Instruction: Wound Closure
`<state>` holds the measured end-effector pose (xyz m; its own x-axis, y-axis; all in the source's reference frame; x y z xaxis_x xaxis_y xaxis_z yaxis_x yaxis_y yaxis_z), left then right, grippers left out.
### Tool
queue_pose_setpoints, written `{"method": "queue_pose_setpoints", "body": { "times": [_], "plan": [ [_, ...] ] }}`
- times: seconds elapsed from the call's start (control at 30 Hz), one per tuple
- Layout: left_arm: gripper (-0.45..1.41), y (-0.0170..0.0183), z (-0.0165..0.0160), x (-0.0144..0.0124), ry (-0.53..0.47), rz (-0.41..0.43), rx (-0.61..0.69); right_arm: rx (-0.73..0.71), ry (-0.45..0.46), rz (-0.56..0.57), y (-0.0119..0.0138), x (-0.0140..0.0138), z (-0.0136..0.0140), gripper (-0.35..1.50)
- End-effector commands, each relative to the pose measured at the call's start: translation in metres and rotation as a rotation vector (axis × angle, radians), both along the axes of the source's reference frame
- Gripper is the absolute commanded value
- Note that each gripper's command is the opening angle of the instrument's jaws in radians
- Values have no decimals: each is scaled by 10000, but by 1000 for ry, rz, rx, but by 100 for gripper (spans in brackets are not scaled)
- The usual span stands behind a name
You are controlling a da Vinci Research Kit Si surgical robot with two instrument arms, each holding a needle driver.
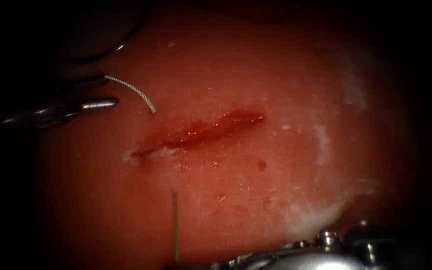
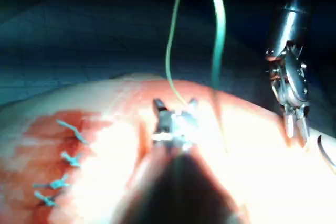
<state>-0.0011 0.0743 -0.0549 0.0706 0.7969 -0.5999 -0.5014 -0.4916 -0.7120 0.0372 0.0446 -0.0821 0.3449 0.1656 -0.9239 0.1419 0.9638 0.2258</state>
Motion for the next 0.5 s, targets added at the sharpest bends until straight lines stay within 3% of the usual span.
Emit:
{"method": "queue_pose_setpoints", "body": {
  "times": [0.03, 0.17, 0.27, 0.4, 0.5],
  "plan": [
    [65, -9, 3, -2, -4, 5, 0, 1, -15, -12, 4, -2, 3, 125],
    [65, -39, -9, 11, -2, 5, -3, 16, -26, 0, 32, -23, 6, 123],
    [64, -57, -19, 5, -8, 11, 1, -10, -88, 5, 62, -28, 6, 123],
    [63, -75, -34, -33, -29, 67, -18, -65, -136, 52, 100, -17, 9, 123],
    [63, -85, -42, -50, -37, 92, -30, -73, -158, 76, 109, -4, 28, 123]
  ]
}}
